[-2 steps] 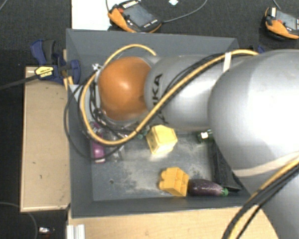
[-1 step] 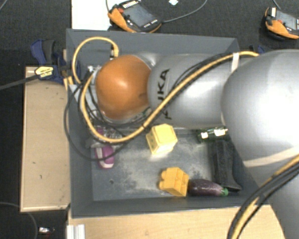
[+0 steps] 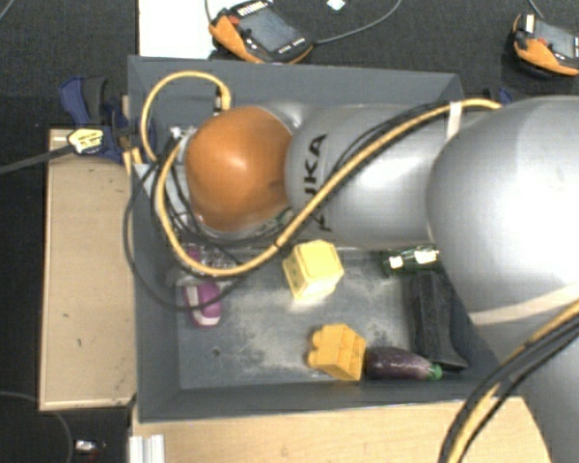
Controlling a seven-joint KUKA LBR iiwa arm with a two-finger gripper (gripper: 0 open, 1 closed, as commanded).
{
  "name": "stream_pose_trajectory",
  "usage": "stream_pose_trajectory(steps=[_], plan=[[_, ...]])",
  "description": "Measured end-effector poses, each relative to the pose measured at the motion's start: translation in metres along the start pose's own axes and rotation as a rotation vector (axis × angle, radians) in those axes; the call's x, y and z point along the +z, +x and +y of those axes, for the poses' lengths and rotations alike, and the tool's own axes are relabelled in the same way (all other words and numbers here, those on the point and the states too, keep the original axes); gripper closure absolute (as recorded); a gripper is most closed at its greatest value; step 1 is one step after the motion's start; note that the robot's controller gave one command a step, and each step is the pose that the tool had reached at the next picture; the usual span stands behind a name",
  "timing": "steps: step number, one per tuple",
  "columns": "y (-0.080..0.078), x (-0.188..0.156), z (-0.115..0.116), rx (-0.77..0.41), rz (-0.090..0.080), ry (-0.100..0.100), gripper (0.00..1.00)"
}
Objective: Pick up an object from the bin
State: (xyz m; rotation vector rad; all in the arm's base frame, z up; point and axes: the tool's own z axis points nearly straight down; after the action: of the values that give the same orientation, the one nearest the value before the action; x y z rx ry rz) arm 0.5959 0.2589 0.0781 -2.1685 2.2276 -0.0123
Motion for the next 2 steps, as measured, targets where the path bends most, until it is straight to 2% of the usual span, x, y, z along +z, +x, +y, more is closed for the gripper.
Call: stream_pose_trajectory(steps=[1, 2], plan=[[-0.002, -0.068, -0.002, 0.008, -0.004, 0.003, 1.0], [0.0, -0.058, 0.002, 0.014, 0.002, -0.011, 1.0]])
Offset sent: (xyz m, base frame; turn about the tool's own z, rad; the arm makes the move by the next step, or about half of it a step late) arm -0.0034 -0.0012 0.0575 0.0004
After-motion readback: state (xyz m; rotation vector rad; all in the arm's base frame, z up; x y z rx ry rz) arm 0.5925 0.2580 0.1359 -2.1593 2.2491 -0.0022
